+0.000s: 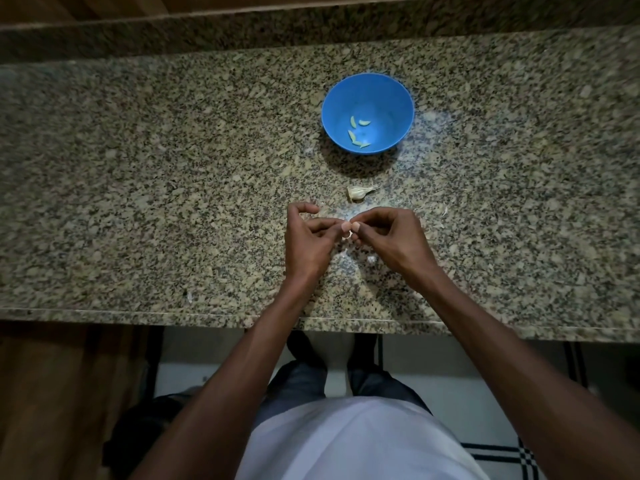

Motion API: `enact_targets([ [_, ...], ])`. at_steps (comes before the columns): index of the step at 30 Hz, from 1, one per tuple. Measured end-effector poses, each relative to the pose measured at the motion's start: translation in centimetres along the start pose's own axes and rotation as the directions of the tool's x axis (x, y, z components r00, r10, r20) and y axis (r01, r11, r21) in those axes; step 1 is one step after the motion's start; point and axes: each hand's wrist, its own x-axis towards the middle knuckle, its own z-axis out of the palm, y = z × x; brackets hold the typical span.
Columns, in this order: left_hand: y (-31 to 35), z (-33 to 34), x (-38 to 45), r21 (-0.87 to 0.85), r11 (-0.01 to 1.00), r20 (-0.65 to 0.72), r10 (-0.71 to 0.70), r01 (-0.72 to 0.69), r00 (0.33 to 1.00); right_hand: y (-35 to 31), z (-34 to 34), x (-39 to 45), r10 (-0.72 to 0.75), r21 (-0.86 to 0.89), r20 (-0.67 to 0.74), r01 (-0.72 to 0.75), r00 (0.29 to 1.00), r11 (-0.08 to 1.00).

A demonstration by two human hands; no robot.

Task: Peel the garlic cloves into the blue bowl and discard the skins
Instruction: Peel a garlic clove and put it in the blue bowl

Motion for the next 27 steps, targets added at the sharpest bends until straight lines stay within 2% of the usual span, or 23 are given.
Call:
enact_targets([
  [3, 0.0, 0.1, -0.2, -0.051, 0.998, -0.021, -0.03, 0.029, 0.999, 0.3, 0.1, -0.4, 0.02, 0.08, 0.003, -0.02, 1.0, 0.997],
  [7, 0.1, 0.1, -0.1, 0.045, 0.998, -0.017, 0.041, -0.04, 0.999, 0.1, 0.0, -0.8, 0.112, 0.368, 0.041, -0.12, 0.993, 0.922],
  [9, 0.2, 0.0, 0.0, 0.064, 0.995, 0.006, 0.082, -0.082, 0.997, -0.1, -0.2, -0.7, 0.143, 0.442, 0.066, -0.158, 0.987, 0.883],
  [11, 0.3, 0.0, -0.1, 0.101, 0.987, 0.034, 0.122, -0.125, 0.992, -0.1, -0.3, -0.7, 0.118, 0.414, 0.061, -0.132, 0.991, 0.901],
  [14, 0.4, -0.2, -0.1, 0.092, 0.989, 0.084, 0.107, -0.115, 0.991, 0.0, -0.4, -0.4, -0.035, 0.223, 0.001, 0.034, 0.999, 0.974],
  [18, 0.7, -0.5, -0.1, -0.109, 0.988, 0.145, -0.095, 0.111, 0.985, 0.4, -0.2, -0.2, -0.259, -0.051, -0.031, 0.257, 0.965, 0.965],
  [22, 0.9, -0.6, -0.2, -0.2, 0.945, 0.158, -0.231, 0.26, 0.96, 0.9, 0.0, -0.7, -0.429, -0.18, -0.041, 0.415, 0.903, 0.892],
  [24, 0.8, -0.7, -0.2, -0.195, 0.947, 0.162, -0.227, 0.256, 0.96, 1.2, 0.1, -0.7, -0.406, -0.145, -0.055, 0.394, 0.912, 0.907],
  [27, 0.9, -0.6, -0.3, -0.141, 0.973, 0.159, -0.161, 0.184, 0.974, 1.2, 0.1, -0.6, -0.215, 0.028, -0.037, 0.216, 0.976, 0.976],
])
